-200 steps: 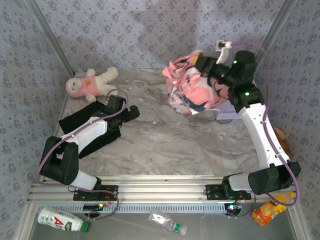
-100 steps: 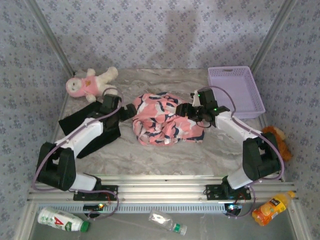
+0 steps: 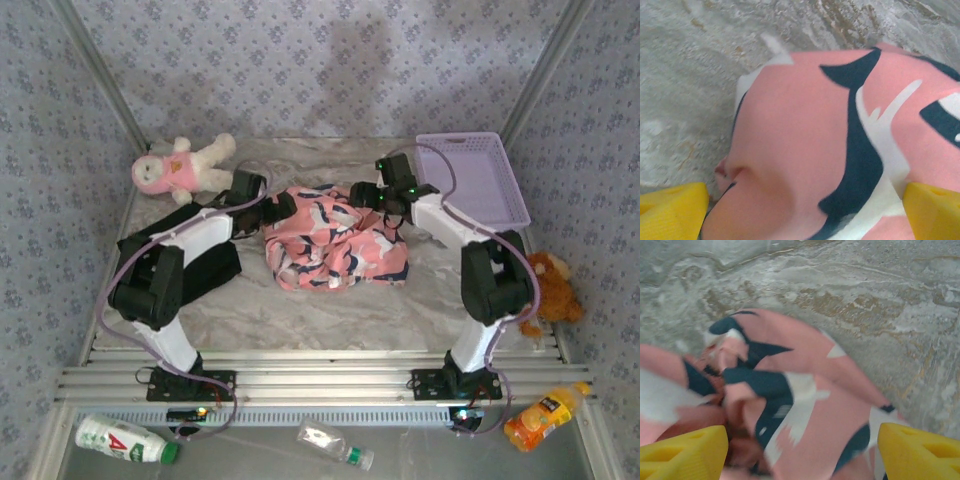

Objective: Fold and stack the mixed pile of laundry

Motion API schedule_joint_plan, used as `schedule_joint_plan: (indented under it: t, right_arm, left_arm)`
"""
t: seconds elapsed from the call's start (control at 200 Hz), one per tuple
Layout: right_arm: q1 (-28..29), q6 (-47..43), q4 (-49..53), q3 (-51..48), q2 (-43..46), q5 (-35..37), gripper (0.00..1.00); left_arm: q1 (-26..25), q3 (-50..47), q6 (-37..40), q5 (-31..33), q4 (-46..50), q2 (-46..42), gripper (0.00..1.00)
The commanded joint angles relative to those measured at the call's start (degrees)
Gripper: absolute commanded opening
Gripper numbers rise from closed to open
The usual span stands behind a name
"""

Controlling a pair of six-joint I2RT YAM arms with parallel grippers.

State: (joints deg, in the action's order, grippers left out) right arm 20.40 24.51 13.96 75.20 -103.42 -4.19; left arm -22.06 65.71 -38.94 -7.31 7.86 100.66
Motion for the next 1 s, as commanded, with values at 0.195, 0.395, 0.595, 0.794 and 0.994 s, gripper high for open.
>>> schedule_joint_plan:
  t: [0.195,0.395,0.595,0.794,0.994]
  right_arm:
    - [-1.5,4.8,-3.4,1.8,-9.3,-11.1,0.14]
    - [-3.9,4.4,0.5,13.2,-8.1,-12.2,0.00]
    - [-4.7,0.8,2.8,24.7,-1.9,-12.3,0.00]
    - [-2.8,-3.3,-8.5,6.2,15.0,-14.3,0.00]
    - [4.5,-3.2,-6.7,-23.4,28.4,-10.9,0.18]
  left_arm:
    - [-1.1,5.4,0.3,-10.2,-4.6,7.7,0.40]
    - [0.8,19.0,6.3,-9.6,4.2,7.3,0.00]
    - [2.7,31.3,12.6,-8.6,9.5,3.8,0.04]
    - [2.7,18.3,14.4,-2.5,3.8,-7.5,0.12]
    - [1.8,-4.7,6.3,-5.1,3.6,-15.7,0.37]
